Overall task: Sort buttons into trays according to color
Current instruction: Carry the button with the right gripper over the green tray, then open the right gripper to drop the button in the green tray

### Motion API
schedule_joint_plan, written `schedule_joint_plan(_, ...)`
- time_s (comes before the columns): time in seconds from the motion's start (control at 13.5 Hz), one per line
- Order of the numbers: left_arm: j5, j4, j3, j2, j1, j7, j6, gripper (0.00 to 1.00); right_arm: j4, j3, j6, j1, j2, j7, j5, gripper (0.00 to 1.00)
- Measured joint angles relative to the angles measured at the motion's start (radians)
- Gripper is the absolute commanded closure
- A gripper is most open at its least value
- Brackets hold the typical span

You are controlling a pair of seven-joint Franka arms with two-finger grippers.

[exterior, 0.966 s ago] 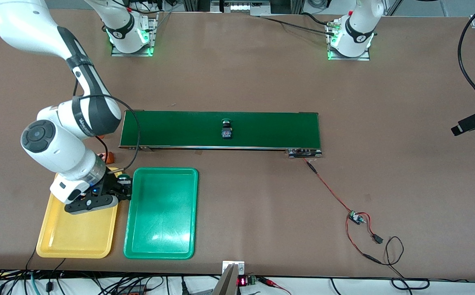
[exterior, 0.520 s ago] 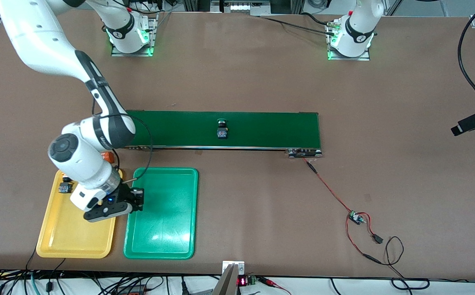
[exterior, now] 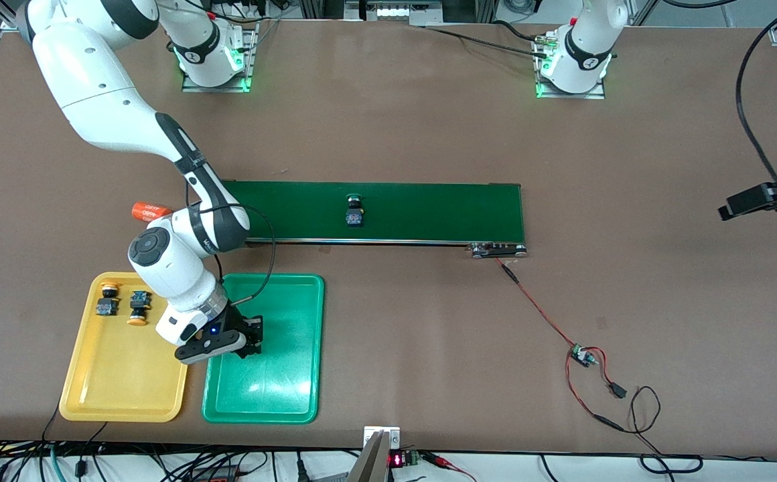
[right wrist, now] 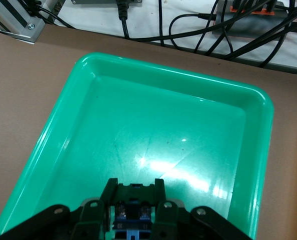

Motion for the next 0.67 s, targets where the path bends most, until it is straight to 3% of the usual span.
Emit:
schedule_joint_plan(0.07, 0.002, -0.002, -0.002, 0.0, -0.007, 0.0, 0.0, 0.0, 0.0, 0.0, 0.001, 0.002, 0.0, 0.0, 0.0, 0.21)
schedule_joint_plan(0.15, 0.003, -0.002, -0.002, 0.0, -0.011, 0.0, 0.0, 0.0, 0.0, 0.0, 0.001, 0.003, 0.0, 0.0, 0.0, 0.12)
schedule_joint_plan(0.3, 0.004, -0.004, -0.003, 0.001, -0.018, 0.0, 0.005, 0.0, 0.0, 0.0, 0.001, 0.003, 0.0, 0.0, 0.0, 0.09)
schedule_joint_plan(0.45, 0.01, -0.005, -0.005, 0.004, -0.03, 0.0, 0.009, 0.0, 0.0, 0.0, 0.002, 0.003, 0.0, 0.0, 0.0, 0.0)
schedule_joint_plan(0.67, 0.016, -0.006, -0.006, 0.008, -0.036, 0.0, 0.015, 0.0, -0.011, -0.001, -0.008, 0.004, -0.013, -0.001, 0.0, 0.0)
